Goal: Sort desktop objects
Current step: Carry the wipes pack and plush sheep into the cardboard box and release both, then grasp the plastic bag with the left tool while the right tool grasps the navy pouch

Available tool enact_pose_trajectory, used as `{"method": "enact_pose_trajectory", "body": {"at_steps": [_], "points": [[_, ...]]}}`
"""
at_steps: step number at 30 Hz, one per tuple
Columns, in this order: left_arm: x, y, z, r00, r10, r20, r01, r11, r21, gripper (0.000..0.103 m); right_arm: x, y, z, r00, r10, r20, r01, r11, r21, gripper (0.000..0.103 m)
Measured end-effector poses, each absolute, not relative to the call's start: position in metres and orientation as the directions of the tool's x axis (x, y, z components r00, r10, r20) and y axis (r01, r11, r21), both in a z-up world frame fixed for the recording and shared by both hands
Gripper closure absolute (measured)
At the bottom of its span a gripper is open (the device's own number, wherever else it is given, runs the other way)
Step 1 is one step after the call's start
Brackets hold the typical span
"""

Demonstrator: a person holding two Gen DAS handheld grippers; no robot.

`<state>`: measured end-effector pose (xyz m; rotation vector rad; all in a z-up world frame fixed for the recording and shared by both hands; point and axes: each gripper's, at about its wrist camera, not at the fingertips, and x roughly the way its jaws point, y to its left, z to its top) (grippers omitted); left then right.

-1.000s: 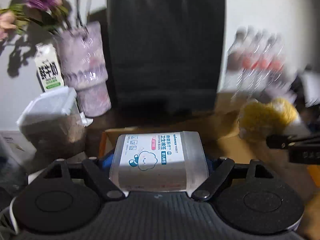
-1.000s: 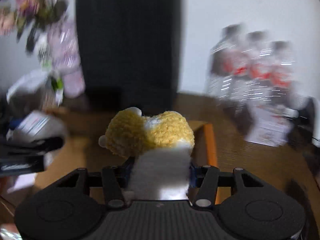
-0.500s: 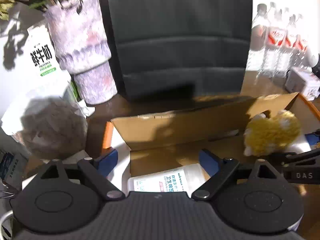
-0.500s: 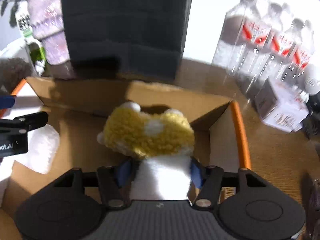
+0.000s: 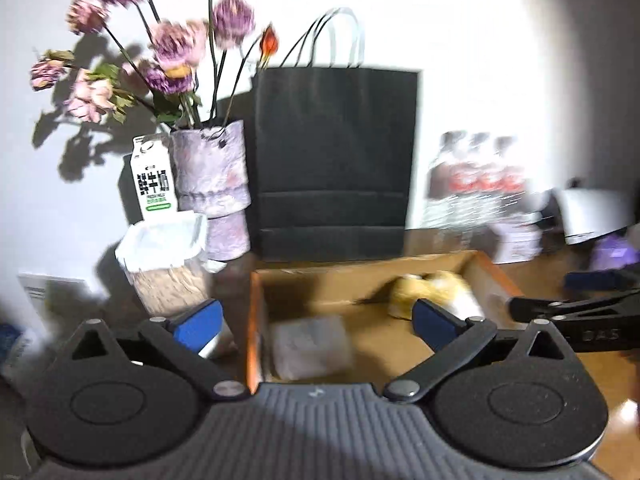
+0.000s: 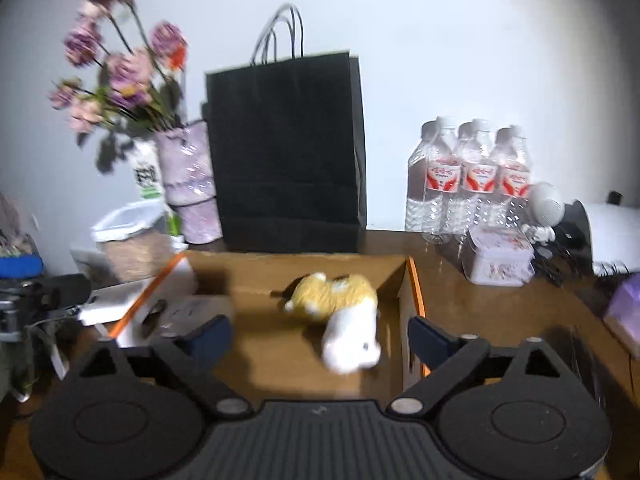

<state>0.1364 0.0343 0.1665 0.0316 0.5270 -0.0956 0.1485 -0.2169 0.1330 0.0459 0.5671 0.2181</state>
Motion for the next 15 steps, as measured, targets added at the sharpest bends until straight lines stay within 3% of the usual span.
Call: {"method": "enact_pose_trajectory", "body": {"at_steps": [4,7,15], "points": [[0.067,0.033,0.150,0.869,-0.142,-0.473,0.148,0.989,-0.025,0.000,0.078,-0.230,0.114,0.845,0.235,-0.480,-0.196,0.972,0.131,0.004],[0.020,0.027,0.126,0.887,-0.120,-0.446,0.140,0.990,0.012,0.000,0.036,-0.240,0.091,0.850,0.234,-0.471,-0.188,0.972,0.144,0.003],[-0.054,0.021,0.049,0.900,-0.124,-0.418,0.122,0.992,-0.032,0.000,-0.034,-0.249,0.032,0.831,0.232,-0.506,-0.171,0.971,0.166,0.003]]}}
